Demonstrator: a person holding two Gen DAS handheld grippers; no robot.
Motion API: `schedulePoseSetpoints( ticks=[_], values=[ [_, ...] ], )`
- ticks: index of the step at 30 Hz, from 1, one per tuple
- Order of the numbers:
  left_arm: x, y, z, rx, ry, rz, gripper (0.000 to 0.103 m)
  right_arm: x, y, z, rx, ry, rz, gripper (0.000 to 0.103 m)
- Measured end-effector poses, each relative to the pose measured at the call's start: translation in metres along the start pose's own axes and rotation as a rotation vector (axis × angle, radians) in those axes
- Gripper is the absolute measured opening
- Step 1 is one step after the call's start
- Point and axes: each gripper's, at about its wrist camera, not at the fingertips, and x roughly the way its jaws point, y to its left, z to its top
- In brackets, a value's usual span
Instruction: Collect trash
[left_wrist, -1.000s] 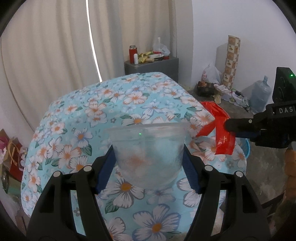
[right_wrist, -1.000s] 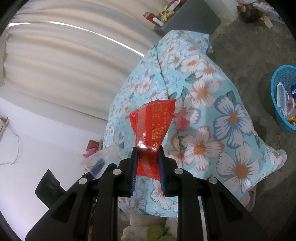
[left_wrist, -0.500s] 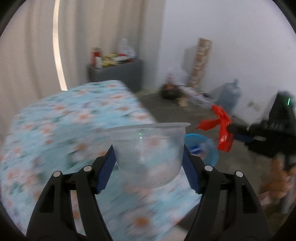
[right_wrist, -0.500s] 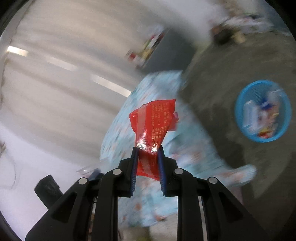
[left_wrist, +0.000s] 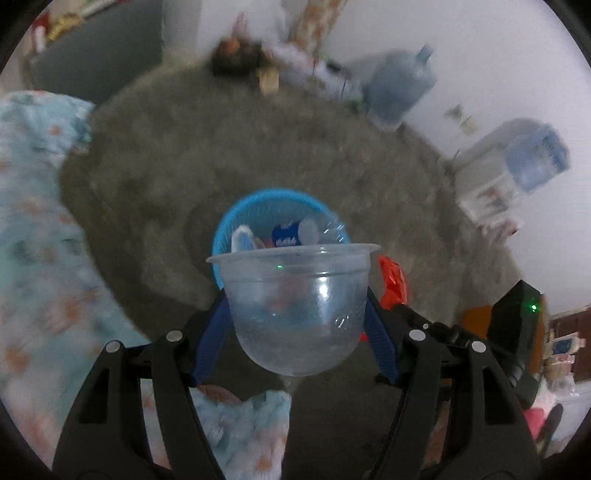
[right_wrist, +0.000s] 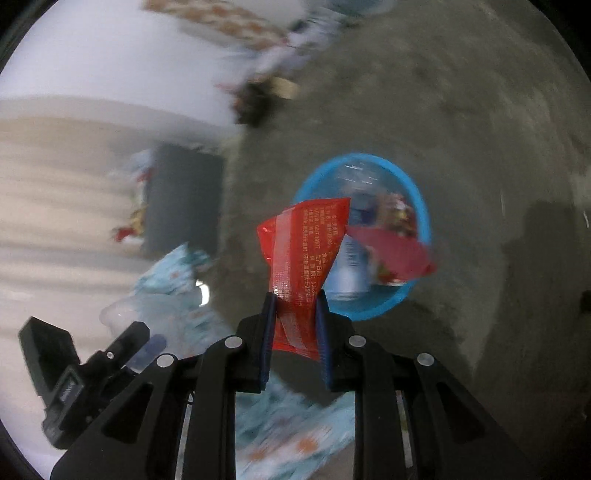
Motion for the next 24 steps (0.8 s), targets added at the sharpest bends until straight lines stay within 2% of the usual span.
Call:
schedulePoseSetpoints(
  ticks=[4,6,8,11,14,19,21,24],
  values=[
    [0.071,0.001,0.022,-0.032,0.092,0.020,0.065,0.048,-0.030,0.021,0.079,0.017,-0.059,0.025],
    [0.095,0.002,0.026,-0.042,0.134,0.015,0.066,0.072,-0.039,0.030,0.113,0.052,-0.093,0.039],
    [0.123,0.002,0.030,-0.050,0.179,0.037,0.078,0.090,-0.049,0.037,0.131,0.066,-0.128,0.058],
    [0.133,0.000,0.035,-0.069,0.148,0.038,0.080,0.099,-0.059,0.038,0.146,0.081,-0.156,0.060],
    [0.120,-0.005,0.038,-0.093,0.112,-0.024,0.080,0.090,-0.060,0.033,0.140,0.049,-0.122,0.066],
    [0.074,-0.021,0.040,-0.040,0.021,-0.051,0.080,0.062,-0.054,0.029,0.112,0.000,-0.114,0.066],
    [0.046,-0.025,0.036,-0.028,-0.027,-0.084,0.080,0.044,-0.040,0.025,0.070,-0.041,-0.109,0.066],
    [-0.012,-0.027,0.023,-0.006,-0.121,-0.149,0.081,0.015,-0.007,0.012,-0.058,-0.106,-0.124,0.066]
  ],
)
